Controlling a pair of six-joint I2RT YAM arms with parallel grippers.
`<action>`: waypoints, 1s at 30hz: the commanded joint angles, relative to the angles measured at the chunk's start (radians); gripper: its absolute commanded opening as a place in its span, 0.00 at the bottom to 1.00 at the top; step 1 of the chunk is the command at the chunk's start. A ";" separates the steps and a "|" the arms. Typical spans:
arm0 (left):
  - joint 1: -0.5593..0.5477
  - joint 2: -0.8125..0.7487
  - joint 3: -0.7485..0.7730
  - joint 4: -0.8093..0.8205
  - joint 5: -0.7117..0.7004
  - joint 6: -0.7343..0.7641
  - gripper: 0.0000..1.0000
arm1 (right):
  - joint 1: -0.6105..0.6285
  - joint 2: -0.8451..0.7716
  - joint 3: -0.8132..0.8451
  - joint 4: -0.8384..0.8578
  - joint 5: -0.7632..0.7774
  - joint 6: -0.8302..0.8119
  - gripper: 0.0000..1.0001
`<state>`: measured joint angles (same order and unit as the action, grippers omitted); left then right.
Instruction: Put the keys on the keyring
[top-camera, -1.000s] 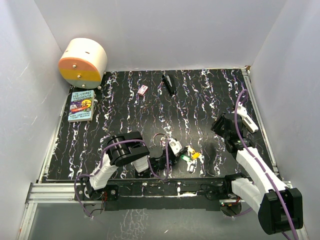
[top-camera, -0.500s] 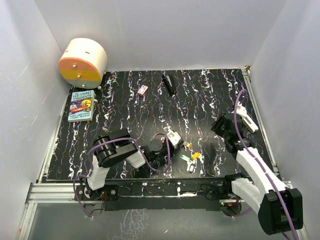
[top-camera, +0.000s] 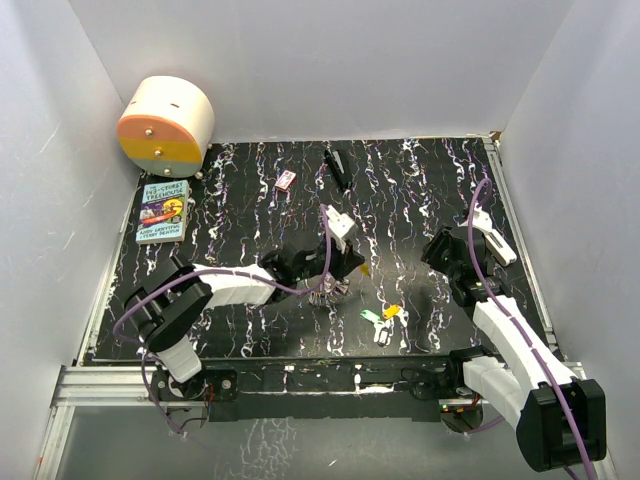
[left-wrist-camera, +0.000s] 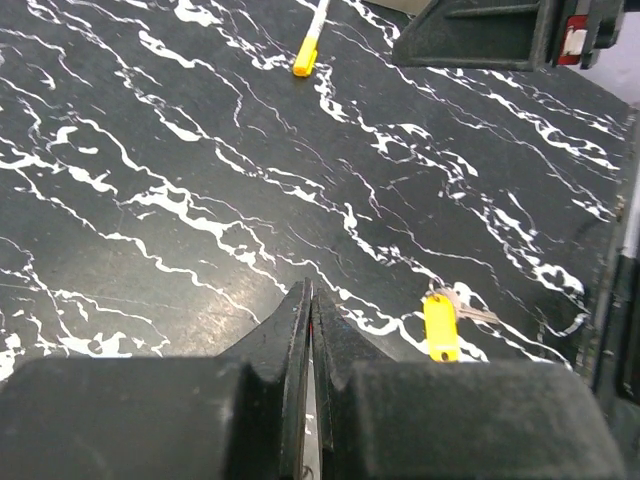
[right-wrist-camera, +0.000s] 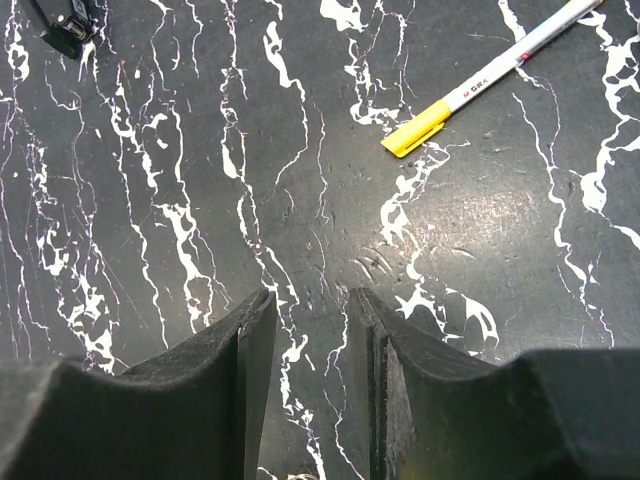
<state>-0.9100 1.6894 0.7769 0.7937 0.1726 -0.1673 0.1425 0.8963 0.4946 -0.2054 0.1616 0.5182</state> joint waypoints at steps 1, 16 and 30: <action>0.061 -0.076 0.087 -0.223 0.172 -0.086 0.00 | -0.004 0.002 0.030 0.077 -0.021 -0.027 0.41; 0.077 0.096 0.032 -0.150 0.278 -0.042 0.00 | -0.003 0.008 -0.004 0.090 -0.041 -0.045 0.41; 0.013 0.233 0.027 0.025 0.313 -0.099 0.00 | -0.005 0.021 -0.020 0.101 -0.039 -0.058 0.41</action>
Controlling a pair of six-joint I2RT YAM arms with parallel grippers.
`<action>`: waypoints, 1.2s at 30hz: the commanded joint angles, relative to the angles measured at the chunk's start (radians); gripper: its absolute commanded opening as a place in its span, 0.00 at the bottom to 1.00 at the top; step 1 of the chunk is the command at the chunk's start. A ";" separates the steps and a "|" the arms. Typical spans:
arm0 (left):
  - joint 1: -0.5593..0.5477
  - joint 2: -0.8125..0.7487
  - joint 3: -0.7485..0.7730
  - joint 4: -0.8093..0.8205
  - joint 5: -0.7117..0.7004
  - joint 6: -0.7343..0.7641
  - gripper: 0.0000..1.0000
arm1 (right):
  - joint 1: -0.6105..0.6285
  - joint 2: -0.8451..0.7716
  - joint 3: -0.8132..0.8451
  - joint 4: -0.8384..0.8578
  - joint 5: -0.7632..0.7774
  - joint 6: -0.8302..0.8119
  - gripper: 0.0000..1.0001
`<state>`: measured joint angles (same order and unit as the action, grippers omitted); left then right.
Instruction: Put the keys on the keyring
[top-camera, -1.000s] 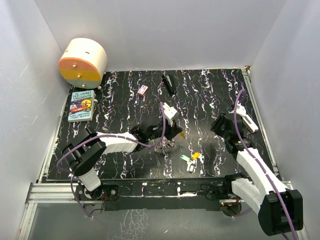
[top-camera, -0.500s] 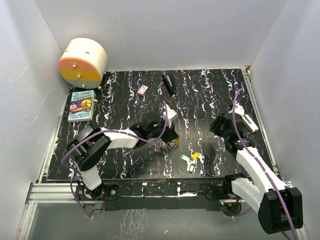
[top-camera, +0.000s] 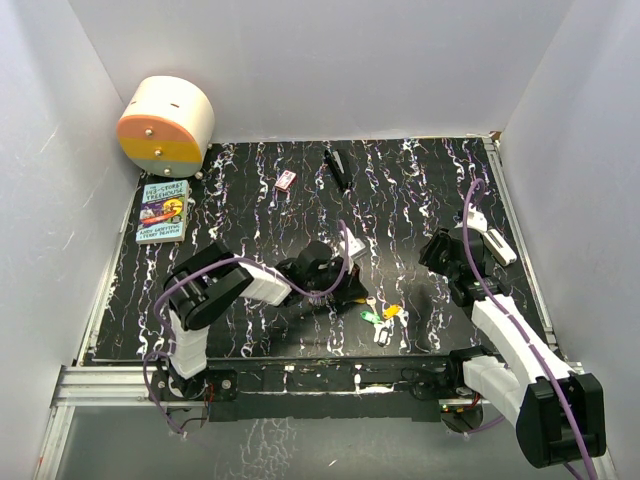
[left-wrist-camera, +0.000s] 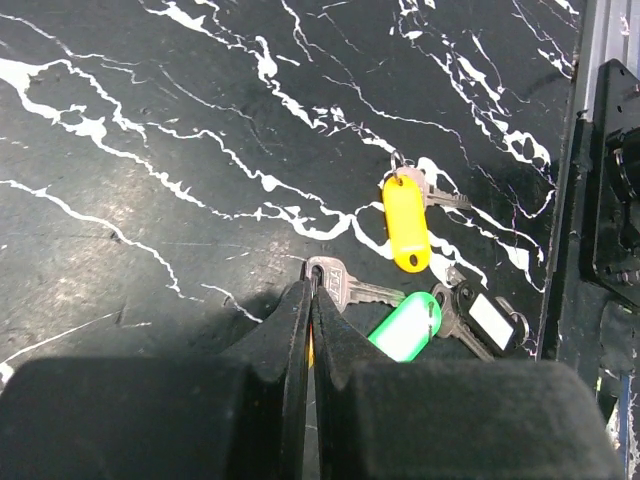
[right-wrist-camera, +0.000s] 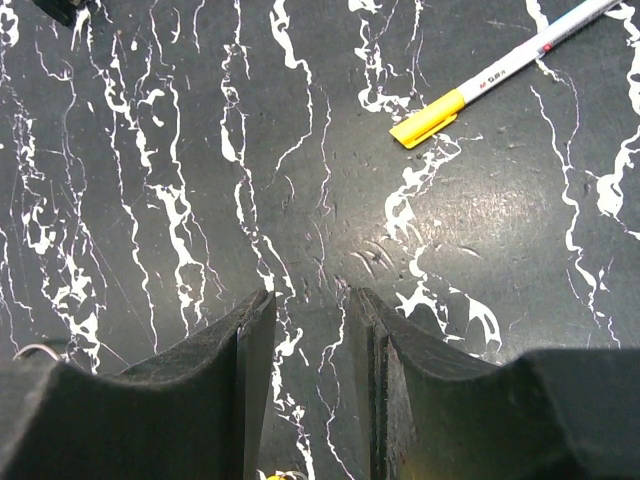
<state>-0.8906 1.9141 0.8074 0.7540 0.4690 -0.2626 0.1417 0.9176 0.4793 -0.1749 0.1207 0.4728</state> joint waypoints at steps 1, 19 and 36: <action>-0.007 0.012 -0.005 0.069 0.015 -0.002 0.00 | -0.004 0.000 -0.006 0.072 0.001 -0.013 0.41; -0.007 0.064 -0.066 0.302 0.008 0.020 0.33 | -0.005 0.000 -0.010 0.081 -0.006 -0.014 0.41; -0.039 0.127 -0.128 0.492 0.104 0.037 0.31 | -0.004 0.001 -0.010 0.089 -0.017 -0.010 0.42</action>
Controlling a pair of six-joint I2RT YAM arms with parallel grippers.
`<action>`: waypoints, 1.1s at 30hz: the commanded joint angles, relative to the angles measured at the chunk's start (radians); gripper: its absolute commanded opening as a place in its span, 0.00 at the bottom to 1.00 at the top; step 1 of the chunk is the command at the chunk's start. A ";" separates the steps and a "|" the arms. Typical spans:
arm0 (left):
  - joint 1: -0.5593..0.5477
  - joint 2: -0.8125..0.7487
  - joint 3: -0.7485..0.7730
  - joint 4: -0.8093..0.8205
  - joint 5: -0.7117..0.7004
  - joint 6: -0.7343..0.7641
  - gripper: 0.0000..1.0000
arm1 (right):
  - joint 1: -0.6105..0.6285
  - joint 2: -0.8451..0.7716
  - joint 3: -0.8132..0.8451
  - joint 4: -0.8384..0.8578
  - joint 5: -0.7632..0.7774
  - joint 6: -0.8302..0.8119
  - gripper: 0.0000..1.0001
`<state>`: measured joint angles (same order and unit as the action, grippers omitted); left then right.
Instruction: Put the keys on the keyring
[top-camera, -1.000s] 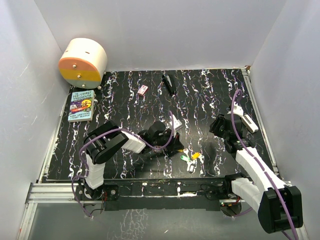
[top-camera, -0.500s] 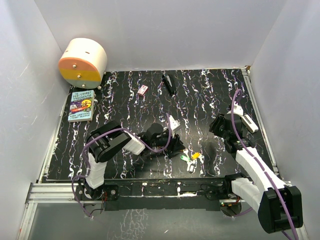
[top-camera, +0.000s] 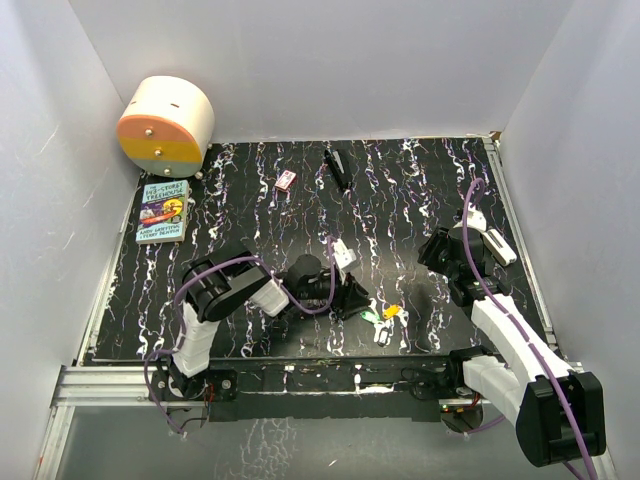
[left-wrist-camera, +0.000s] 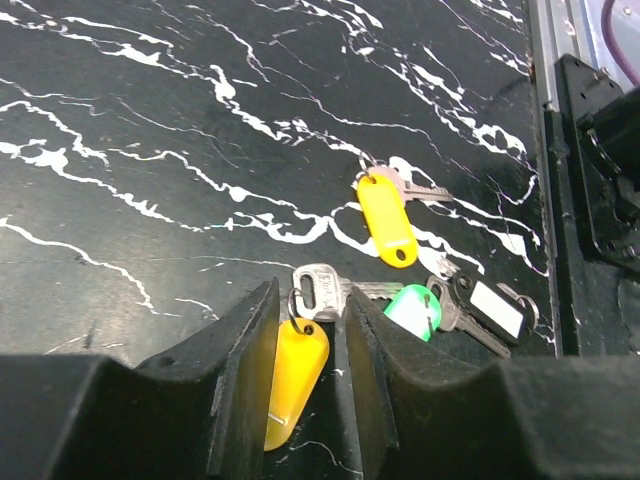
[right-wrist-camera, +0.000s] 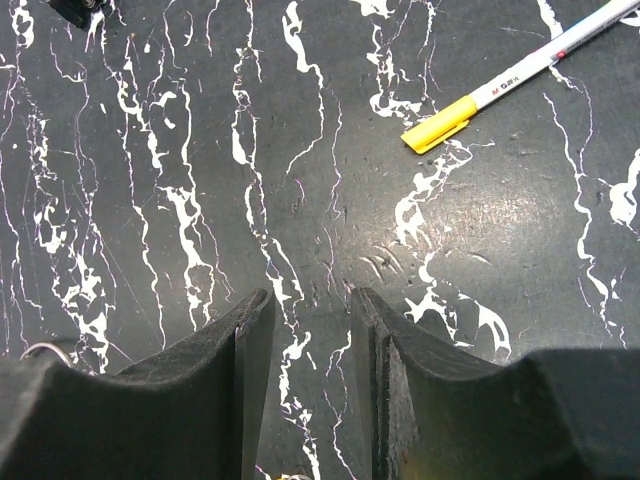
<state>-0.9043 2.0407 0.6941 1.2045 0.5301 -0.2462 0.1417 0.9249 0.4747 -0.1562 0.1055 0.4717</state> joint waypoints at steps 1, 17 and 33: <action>-0.032 0.001 -0.017 0.039 0.037 0.027 0.30 | -0.004 -0.005 -0.005 0.070 -0.002 -0.008 0.42; -0.068 0.094 0.035 0.042 -0.063 0.083 0.14 | -0.004 -0.015 -0.011 0.069 0.010 -0.018 0.42; -0.068 0.015 -0.016 0.075 -0.101 0.115 0.00 | -0.005 -0.017 -0.024 0.075 0.012 -0.022 0.42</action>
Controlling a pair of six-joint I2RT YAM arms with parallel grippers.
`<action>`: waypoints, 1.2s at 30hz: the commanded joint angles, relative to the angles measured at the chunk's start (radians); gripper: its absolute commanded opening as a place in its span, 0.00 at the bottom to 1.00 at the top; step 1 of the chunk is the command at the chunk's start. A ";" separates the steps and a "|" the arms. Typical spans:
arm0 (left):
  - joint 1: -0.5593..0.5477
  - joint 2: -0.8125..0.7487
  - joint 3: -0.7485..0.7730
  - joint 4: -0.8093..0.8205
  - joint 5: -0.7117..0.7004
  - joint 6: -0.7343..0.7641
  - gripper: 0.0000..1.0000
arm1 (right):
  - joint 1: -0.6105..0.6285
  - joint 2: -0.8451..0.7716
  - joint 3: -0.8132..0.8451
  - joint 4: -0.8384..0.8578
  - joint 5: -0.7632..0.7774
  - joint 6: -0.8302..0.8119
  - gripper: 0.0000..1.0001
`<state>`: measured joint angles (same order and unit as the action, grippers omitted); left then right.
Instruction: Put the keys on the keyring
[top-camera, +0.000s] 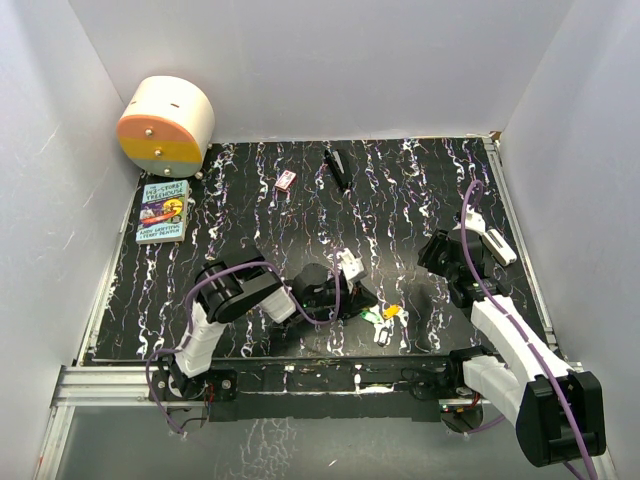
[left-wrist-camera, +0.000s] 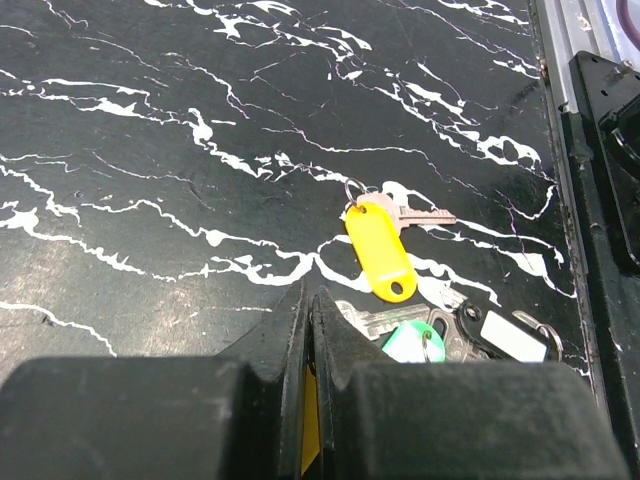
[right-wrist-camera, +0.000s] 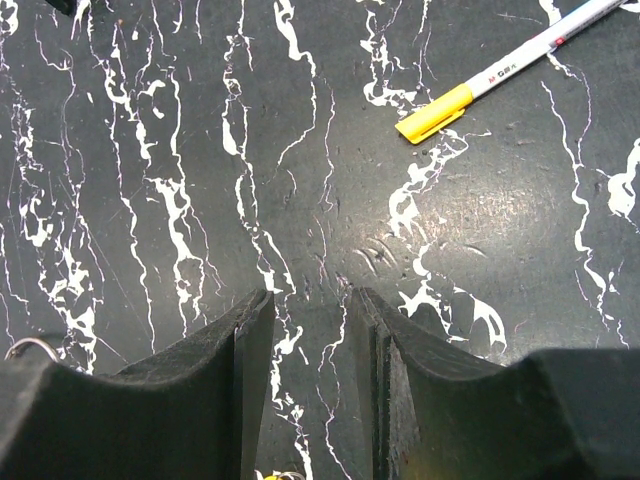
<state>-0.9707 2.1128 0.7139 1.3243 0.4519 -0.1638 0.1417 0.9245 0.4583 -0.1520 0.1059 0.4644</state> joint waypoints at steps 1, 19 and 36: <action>-0.002 -0.068 -0.042 -0.043 -0.033 0.041 0.00 | -0.004 -0.018 -0.007 0.071 0.011 -0.015 0.42; -0.002 -0.049 -0.047 0.012 -0.085 0.129 0.00 | -0.004 -0.030 -0.010 0.069 0.005 -0.013 0.42; -0.002 0.010 -0.133 0.175 -0.069 0.117 0.04 | -0.004 -0.037 -0.012 0.069 0.006 -0.015 0.43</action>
<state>-0.9707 2.1040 0.6067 1.4899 0.3622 -0.0483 0.1417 0.9150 0.4431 -0.1516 0.1055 0.4622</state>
